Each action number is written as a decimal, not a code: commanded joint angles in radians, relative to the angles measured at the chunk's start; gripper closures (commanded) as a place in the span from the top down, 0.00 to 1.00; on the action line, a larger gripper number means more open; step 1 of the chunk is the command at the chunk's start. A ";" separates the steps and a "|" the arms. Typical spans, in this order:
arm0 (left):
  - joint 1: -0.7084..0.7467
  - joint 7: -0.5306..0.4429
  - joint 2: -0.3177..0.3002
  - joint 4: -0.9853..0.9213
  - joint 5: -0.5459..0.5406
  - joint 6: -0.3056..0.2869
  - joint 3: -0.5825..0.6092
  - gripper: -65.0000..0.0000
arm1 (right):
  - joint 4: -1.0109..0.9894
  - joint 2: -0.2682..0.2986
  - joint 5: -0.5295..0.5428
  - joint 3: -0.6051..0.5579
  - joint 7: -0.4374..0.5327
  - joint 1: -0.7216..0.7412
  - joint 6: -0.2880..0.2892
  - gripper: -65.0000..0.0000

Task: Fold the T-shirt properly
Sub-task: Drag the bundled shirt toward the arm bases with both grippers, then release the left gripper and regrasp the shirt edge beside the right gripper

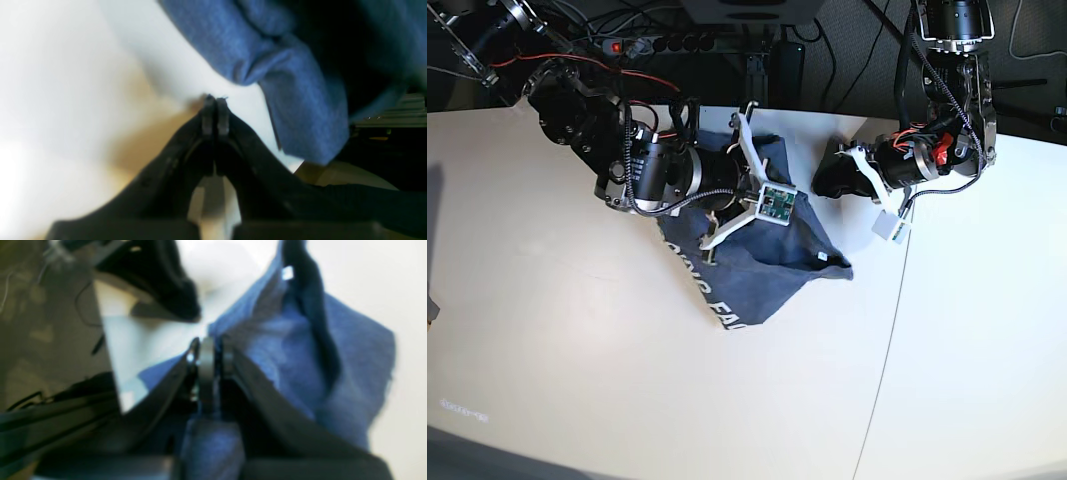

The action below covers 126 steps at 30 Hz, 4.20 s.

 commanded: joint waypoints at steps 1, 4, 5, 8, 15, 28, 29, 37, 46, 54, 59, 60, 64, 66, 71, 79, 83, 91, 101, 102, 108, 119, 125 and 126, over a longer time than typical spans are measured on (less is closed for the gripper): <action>-0.008 -0.007 -0.003 0.011 -0.013 -0.020 -0.003 0.00 | 0.019 -0.014 0.017 -0.014 0.026 0.012 0.054 0.00; -0.008 -0.006 -0.003 0.011 -0.013 -0.020 -0.002 0.00 | 0.019 -0.040 0.011 -0.062 0.026 0.010 0.054 0.00; -0.008 -0.006 -0.003 0.011 -0.013 -0.020 -0.002 0.00 | 0.019 -0.048 0.006 -0.071 0.026 0.010 0.054 0.00; -0.007 0.010 -0.003 0.011 -0.013 -0.020 -0.002 0.00 | 0.019 -0.069 -0.004 -0.076 0.026 0.010 0.054 0.00; -0.005 0.016 -0.004 0.011 -0.013 -0.020 -0.002 0.00 | 0.018 -0.082 -0.044 -0.076 0.027 0.010 0.054 0.00; -0.005 0.040 -0.091 0.011 -0.079 -0.020 -0.140 0.00 | 0.018 -0.120 -0.022 -0.076 0.026 0.010 0.054 0.00; -0.005 0.055 -0.098 0.011 -0.100 -0.020 -0.157 0.00 | 0.018 -0.120 -0.030 -0.076 0.027 0.011 0.054 0.00; 0.053 0.083 -0.126 0.011 -0.144 -0.020 -0.171 0.00 | 0.015 -0.120 -0.080 -0.076 0.027 0.011 0.054 0.00; 0.152 0.081 -0.125 0.011 -0.146 -0.020 -0.138 0.00 | 0.015 -0.120 -0.080 -0.076 0.028 0.011 0.054 0.00; 0.152 -0.069 -0.069 0.011 -0.004 -0.020 0.069 0.00 | 0.015 -0.130 -0.028 -0.076 0.034 0.010 0.054 0.00; 0.116 -0.079 -0.013 0.011 0.018 -0.020 0.128 0.00 | 0.015 -0.170 -0.013 -0.076 0.033 0.010 0.054 0.00; 0.108 -0.079 -0.003 0.011 0.019 -0.020 0.132 0.00 | 0.015 -0.178 -0.003 -0.076 0.034 0.010 0.054 0.00; 0.079 -0.071 0.014 0.011 0.023 -0.020 0.132 0.00 | 0.015 -0.195 0.002 -0.076 0.023 0.010 0.054 0.00; 0.069 -0.063 0.013 0.011 0.023 -0.020 0.131 0.00 | 0.015 -0.195 0.002 -0.076 0.013 0.010 0.054 0.00; 0.068 -0.045 0.013 0.011 0.017 -0.020 0.108 0.00 | 0.013 -0.195 0.006 -0.076 0.008 0.010 0.054 0.10; 0.068 -0.010 0.013 0.011 0.009 -0.020 -0.002 0.00 | 0.013 -0.197 0.033 -0.073 0.035 0.016 0.053 0.41; 0.068 0.027 -0.010 0.011 -0.069 -0.020 -0.088 0.00 | 0.013 -0.204 -0.016 -0.018 0.043 0.028 0.053 0.41; 0.073 0.093 -0.075 0.011 -0.160 -0.020 -0.169 0.00 | 0.013 -0.197 -0.009 0.208 0.064 0.035 0.053 0.38; 0.084 0.222 -0.090 0.049 -0.366 -0.020 -0.172 0.00 | -0.128 -0.144 -0.087 0.274 0.084 0.027 0.054 0.00; 0.090 0.221 -0.089 0.074 -0.370 -0.020 -0.172 0.00 | -0.153 -0.140 -0.111 0.274 0.096 0.027 0.053 0.00; 0.131 0.221 -0.082 0.300 -0.392 -0.020 -0.172 0.00 | -0.247 -0.134 -0.130 0.278 0.132 0.027 0.053 0.00; 0.243 0.221 -0.080 0.500 -0.430 -0.020 -0.131 0.00 | -0.358 -0.134 -0.130 0.278 0.153 0.032 0.054 0.00; 0.269 0.221 -0.080 0.500 -0.423 -0.020 0.011 0.00 | -0.370 -0.135 -0.122 0.278 0.154 0.033 0.054 0.00; 0.269 0.221 -0.077 0.500 -0.423 -0.020 0.034 0.00 | -0.370 -0.138 -0.122 0.278 0.154 0.033 0.054 0.00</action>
